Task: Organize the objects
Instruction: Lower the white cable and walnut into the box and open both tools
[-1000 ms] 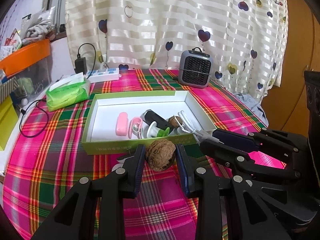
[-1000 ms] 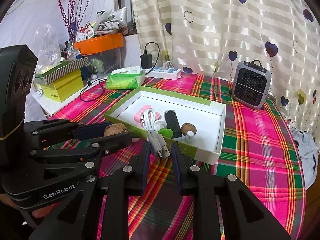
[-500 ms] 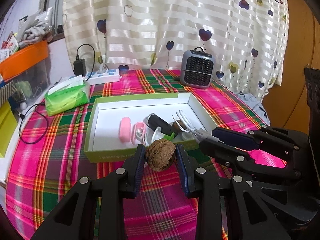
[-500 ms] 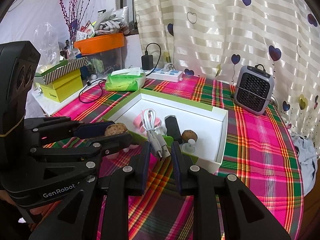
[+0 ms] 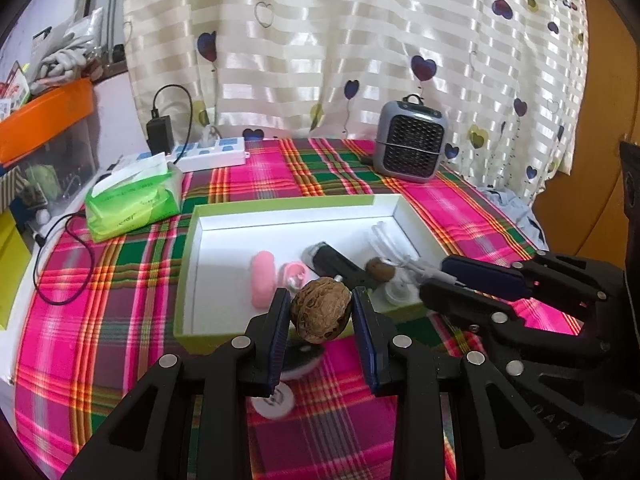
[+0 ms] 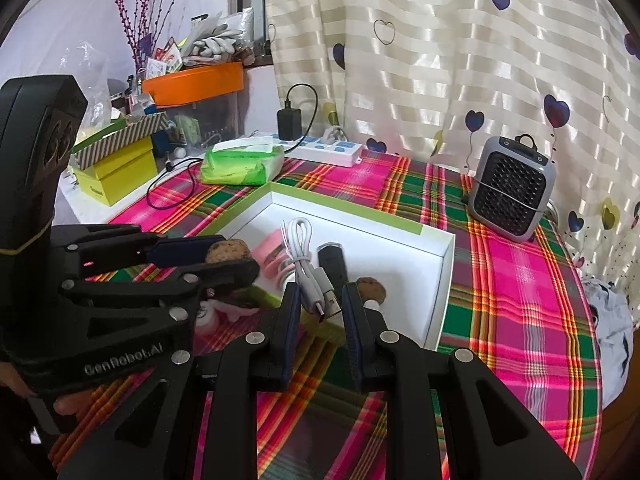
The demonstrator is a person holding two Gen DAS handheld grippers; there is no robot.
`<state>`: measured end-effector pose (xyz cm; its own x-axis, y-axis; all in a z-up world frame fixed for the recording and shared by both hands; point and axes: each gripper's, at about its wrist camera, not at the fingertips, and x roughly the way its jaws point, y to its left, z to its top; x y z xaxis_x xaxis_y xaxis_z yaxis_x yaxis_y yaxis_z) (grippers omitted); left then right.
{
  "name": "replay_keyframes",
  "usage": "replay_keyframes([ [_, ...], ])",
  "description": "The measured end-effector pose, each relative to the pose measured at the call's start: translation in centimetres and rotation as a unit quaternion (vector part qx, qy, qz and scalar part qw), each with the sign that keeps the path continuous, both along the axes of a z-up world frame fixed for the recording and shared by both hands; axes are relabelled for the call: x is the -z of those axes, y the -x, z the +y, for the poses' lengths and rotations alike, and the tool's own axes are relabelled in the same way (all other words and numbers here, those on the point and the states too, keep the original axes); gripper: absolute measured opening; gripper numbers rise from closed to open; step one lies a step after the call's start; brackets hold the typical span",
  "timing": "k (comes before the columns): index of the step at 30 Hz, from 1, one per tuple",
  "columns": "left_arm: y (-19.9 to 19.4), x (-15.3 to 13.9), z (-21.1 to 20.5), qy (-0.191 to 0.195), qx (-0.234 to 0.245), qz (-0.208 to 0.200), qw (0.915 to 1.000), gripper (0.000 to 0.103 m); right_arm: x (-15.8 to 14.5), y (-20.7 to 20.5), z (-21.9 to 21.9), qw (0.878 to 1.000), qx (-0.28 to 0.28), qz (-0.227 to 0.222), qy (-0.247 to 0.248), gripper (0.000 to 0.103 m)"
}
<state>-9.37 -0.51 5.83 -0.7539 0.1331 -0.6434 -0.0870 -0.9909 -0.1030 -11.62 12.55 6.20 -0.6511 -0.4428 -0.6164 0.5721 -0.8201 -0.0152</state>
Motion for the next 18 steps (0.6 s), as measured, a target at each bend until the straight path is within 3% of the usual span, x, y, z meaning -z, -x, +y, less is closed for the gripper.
replay_keyframes([
  [18,2.8,1.0,-2.6,0.015,-0.029,-0.005,0.9994,0.029,1.7,3.7,-0.1,0.999,0.017,-0.021,-0.020,0.022],
])
